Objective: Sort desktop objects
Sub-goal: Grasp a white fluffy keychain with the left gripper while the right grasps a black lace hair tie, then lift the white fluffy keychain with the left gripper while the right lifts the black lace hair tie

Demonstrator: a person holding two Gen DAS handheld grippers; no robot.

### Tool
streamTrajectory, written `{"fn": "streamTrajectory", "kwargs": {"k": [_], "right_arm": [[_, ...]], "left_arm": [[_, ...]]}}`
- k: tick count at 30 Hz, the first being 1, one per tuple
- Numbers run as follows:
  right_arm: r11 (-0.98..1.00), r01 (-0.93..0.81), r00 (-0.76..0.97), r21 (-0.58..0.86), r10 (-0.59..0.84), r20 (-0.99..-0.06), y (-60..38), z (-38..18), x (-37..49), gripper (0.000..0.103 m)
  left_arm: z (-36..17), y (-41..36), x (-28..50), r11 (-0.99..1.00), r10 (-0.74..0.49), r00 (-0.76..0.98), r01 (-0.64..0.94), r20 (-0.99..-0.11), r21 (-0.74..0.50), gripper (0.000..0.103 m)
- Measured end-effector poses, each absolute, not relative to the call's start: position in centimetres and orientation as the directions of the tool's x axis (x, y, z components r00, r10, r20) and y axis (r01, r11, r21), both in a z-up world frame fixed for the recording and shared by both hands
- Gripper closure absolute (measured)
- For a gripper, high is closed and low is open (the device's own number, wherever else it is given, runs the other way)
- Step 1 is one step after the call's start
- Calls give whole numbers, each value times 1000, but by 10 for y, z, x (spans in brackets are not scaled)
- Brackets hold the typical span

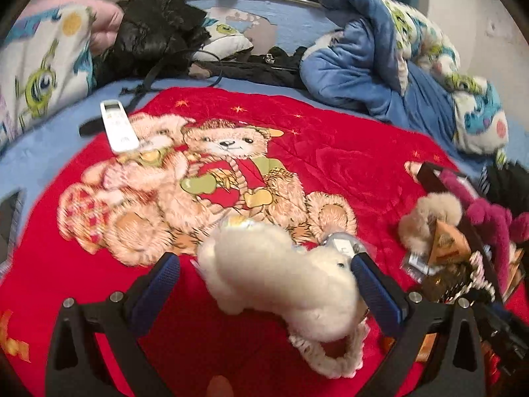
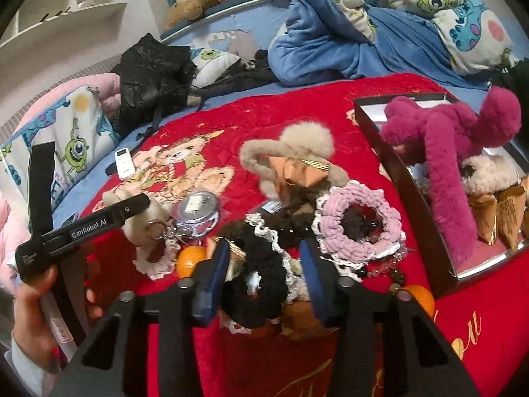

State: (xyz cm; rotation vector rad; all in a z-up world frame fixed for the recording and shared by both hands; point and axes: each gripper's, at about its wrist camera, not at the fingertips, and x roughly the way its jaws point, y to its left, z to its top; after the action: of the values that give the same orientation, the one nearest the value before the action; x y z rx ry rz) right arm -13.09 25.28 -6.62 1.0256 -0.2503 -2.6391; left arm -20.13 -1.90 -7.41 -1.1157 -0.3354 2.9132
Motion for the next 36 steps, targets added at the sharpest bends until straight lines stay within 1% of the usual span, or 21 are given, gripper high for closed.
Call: {"fn": "streamTrajectory", "kwargs": {"k": [2, 4, 8, 11, 12, 13, 14, 15, 18, 23, 26, 32, 36], "right_arm": [[-934, 210, -693, 288, -350, -630, 255, -68, -134, 72], [-934, 213, -676, 285, -352, -648, 254, -71, -136, 76], [-929, 238, -661, 284, -369, -653, 249, -70, -134, 76], [-934, 238, -666, 268, -358, -655, 244, -70, -132, 76], [-934, 235, -667, 269, -357, -654, 244, -70, -131, 77], [-935, 229, -669, 272, -354, -654, 244, -70, -131, 81], [-934, 221, -669, 280, -355, -653, 245, -69, -131, 83], [-932, 216, -668, 290, -358, -652, 246, -69, -131, 84], [-934, 195, -676, 299, -349, -649, 249, -68, -130, 85], [-930, 182, -686, 320, -353, -637, 252, -65, -128, 85], [-928, 186, -689, 322, -357, -630, 252, -63, -126, 86], [-923, 196, -692, 332, -370, -620, 250, -60, -125, 86], [-917, 199, -695, 346, -381, -610, 251, -58, -123, 86]], "left_arm": [[-81, -19, -205, -971, 112, -742, 61, -661, -233, 0], [-86, -15, -209, -970, 135, -726, 40, -674, -238, 0], [-94, -9, -213, -966, 189, -686, -1, -703, -259, 0], [-95, -9, -211, -964, 201, -685, -12, -700, -265, 1], [-95, -9, -210, -962, 209, -686, -16, -697, -273, 7], [-94, -10, -208, -958, 227, -687, -27, -691, -287, 12], [-93, -11, -207, -951, 250, -688, -40, -682, -308, 24], [-91, -11, -206, -943, 271, -688, -47, -673, -331, 31], [-88, -9, -201, -941, 283, -690, -63, -667, -334, 42], [-81, -9, -193, -945, 270, -711, -65, -649, -322, 47], [-78, -12, -189, -946, 262, -715, -59, -648, -318, 48], [-66, -21, -177, -960, 208, -742, -30, -637, -278, 48], [-57, -26, -166, -966, 186, -767, -29, -614, -256, 48]]}}
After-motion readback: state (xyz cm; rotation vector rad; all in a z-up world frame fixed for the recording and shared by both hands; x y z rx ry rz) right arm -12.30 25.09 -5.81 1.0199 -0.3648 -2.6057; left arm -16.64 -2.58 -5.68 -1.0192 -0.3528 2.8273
